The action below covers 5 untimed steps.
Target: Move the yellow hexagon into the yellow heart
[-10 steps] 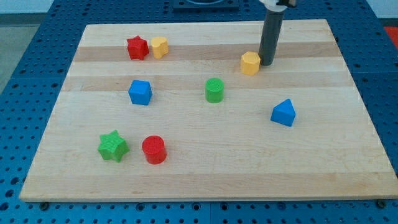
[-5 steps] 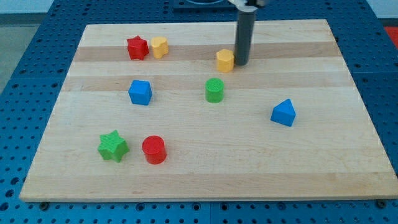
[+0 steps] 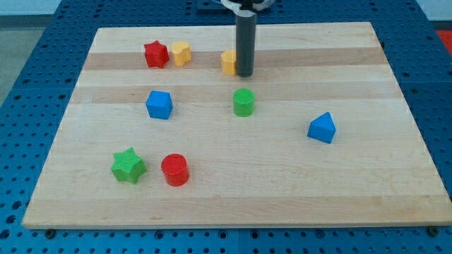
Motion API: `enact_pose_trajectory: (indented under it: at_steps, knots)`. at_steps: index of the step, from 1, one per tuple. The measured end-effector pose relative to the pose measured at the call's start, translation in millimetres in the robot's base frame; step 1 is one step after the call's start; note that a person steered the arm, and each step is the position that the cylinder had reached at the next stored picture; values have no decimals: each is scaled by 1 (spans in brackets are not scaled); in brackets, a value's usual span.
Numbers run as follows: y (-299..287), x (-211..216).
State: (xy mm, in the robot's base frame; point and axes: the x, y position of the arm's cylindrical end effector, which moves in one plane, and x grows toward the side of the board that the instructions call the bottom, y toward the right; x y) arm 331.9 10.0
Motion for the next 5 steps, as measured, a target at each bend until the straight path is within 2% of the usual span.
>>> enact_pose_trajectory:
  at_steps: [5]
  knots:
    - [-19,-42]
